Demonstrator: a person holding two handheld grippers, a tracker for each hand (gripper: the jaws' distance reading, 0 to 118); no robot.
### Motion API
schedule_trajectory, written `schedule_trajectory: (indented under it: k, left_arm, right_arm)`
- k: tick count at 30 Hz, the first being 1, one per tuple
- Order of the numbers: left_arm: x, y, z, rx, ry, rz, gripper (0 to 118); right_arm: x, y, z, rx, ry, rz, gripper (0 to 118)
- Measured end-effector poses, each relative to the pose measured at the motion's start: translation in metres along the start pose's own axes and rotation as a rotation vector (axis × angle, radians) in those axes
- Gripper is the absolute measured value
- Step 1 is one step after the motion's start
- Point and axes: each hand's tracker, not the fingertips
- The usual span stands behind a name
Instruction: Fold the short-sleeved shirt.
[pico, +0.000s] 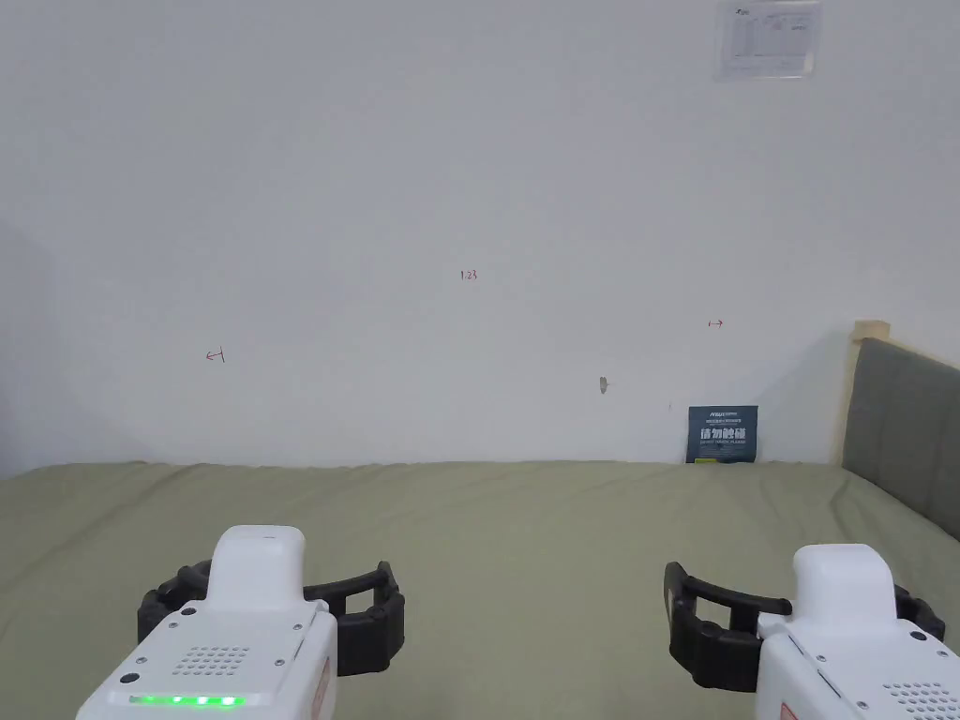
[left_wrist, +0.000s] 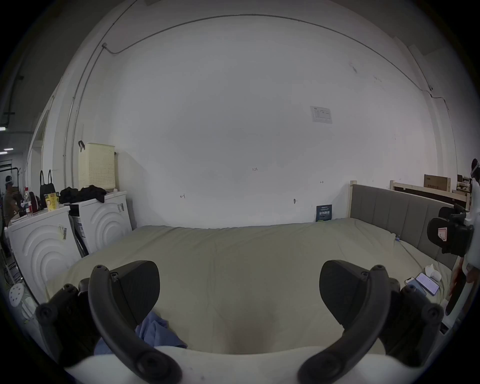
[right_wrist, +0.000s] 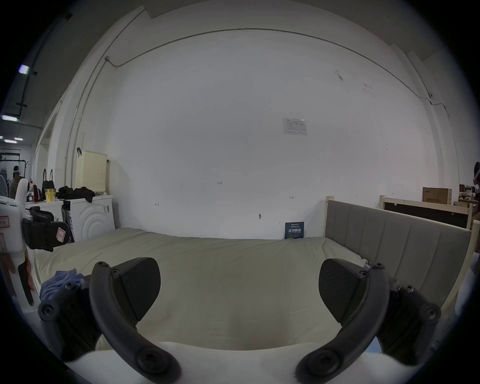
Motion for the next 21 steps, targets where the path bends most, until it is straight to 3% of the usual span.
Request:
schedule_trajectory:
  k: [7, 9, 10, 11, 12, 13, 16, 21]
  left_arm:
    - [-0.002, -0.002, -0.002, -0.009, 0.012, 0.01, 118]
    - [-0.002, -0.002, -0.001, -0.011, 0.004, 0.004, 116]
    - [-0.002, -0.002, -0.001, -0.021, -0.018, 0.004, 106]
    - [-0.002, -0.001, -0.001, -0.025, -0.049, 0.011, 79]
    - [-0.002, -0.001, -0.001, -0.018, -0.029, 0.012, 30]
    - [-0.001, -0.001, -0.003, -0.022, -0.005, 0.015, 0]
    - [-0.009, 0.0, -0.002, -0.005, 0.003, 0.055, 0]
    - [-0.011, -0.001, -0.004, -0.027, -0.01, 0.049, 0]
  right_arm:
    - [0.001, -0.002, 0.0, -0.017, 0.006, -0.01, 118]
    - [0.0, -0.002, 0.0, -0.027, -0.022, 0.021, 118]
    - [-0.001, -0.002, 0.001, -0.013, -0.021, 0.03, 107]
    - [-0.002, -0.002, 0.002, -0.011, -0.025, 0.048, 76]
    - [-0.003, -0.001, 0.002, -0.003, -0.032, 0.059, 25]
    - [-0.003, -0.001, 0.0, -0.012, -0.072, 0.069, 0]
    - [0.007, 0.0, 0.0, -0.027, -0.038, 0.023, 0]
    - [0.013, -0.001, -0.001, -0.037, -0.065, 0.033, 0]
